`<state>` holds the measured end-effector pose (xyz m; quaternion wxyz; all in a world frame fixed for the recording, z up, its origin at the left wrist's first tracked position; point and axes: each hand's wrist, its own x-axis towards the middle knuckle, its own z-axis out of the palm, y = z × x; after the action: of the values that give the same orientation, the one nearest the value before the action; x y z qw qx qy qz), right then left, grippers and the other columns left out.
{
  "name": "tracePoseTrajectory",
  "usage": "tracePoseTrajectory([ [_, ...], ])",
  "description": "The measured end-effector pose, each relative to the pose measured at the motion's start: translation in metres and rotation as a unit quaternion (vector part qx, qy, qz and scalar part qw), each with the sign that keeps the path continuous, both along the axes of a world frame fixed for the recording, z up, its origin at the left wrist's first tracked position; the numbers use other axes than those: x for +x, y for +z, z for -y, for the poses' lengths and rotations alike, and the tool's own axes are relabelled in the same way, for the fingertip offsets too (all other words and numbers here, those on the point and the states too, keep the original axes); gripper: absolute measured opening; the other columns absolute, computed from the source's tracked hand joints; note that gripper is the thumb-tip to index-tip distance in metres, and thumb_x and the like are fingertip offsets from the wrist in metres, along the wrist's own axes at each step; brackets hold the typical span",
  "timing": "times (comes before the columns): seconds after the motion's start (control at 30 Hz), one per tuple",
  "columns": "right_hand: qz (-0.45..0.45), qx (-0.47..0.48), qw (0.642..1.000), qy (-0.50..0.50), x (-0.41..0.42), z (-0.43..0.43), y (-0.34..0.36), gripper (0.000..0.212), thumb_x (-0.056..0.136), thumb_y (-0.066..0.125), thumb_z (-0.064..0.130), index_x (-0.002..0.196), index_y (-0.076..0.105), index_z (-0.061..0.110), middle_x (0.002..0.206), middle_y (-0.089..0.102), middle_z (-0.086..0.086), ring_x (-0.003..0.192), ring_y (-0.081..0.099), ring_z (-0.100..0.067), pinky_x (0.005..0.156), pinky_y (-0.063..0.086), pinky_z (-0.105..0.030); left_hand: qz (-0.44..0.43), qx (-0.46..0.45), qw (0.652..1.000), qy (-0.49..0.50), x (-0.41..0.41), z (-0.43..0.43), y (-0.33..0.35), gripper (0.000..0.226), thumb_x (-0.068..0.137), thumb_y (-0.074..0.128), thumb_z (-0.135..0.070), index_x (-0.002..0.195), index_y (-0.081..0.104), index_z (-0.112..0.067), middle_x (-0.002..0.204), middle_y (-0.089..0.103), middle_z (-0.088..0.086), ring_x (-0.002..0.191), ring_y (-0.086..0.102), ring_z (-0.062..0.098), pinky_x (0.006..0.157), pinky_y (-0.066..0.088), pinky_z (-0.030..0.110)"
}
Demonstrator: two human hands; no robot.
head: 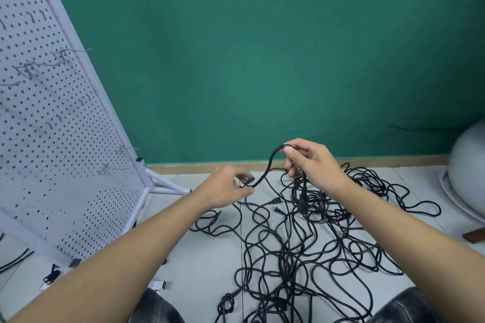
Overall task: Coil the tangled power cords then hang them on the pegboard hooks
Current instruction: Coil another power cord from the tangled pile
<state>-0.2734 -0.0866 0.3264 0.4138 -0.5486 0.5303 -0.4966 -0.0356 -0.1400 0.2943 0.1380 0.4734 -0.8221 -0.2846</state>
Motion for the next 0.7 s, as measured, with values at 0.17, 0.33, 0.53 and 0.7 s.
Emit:
tracePoseTrajectory([
  [0.17,0.030,0.003,0.999,-0.017,0.002,-0.003,0.003,0.014,0.105,0.058,0.016,0.102,0.069,0.008,0.071,0.063,-0.006,0.061,0.056,-0.019,0.060,0.055,-0.028,-0.063,-0.034,0.996,-0.056,-0.014,-0.007,0.003,0.012,0.098,0.068,-0.023,0.092,0.077,-0.019,0.085,0.072,-0.019,0.080,0.061,-0.005,0.074,0.042,0.015],
  [0.33,0.043,0.006,0.998,-0.043,0.003,0.000,0.003,0.015,0.105,0.060,0.021,0.110,0.070,0.012,0.073,0.060,-0.005,0.059,0.056,-0.016,0.057,0.052,-0.027,-0.155,0.095,0.983,-0.036,-0.016,-0.011,0.005,0.017,0.102,0.062,-0.015,0.088,0.071,-0.013,0.079,0.075,-0.005,0.071,0.067,0.006,0.069,0.051,0.020],
  [0.53,0.122,0.114,0.983,-0.080,0.006,0.006,-0.010,0.013,0.111,0.045,0.018,0.121,0.054,0.017,0.097,0.072,-0.012,0.079,0.069,-0.021,0.082,0.058,-0.041,-0.268,0.113,0.954,0.067,-0.016,-0.007,0.015,0.019,0.106,0.056,-0.014,0.099,0.068,-0.001,0.082,0.073,-0.001,0.071,0.066,0.005,0.063,0.046,0.016],
  [0.7,0.066,0.088,0.992,-0.064,0.014,0.006,-0.008,0.024,0.110,0.040,0.007,0.110,0.064,0.011,0.077,0.049,-0.007,0.060,0.045,-0.014,0.058,0.059,-0.035,-0.294,0.116,0.945,0.088,-0.018,-0.009,0.019,0.018,0.106,0.054,-0.014,0.096,0.068,-0.009,0.086,0.073,0.003,0.072,0.066,0.008,0.067,0.048,0.024],
])
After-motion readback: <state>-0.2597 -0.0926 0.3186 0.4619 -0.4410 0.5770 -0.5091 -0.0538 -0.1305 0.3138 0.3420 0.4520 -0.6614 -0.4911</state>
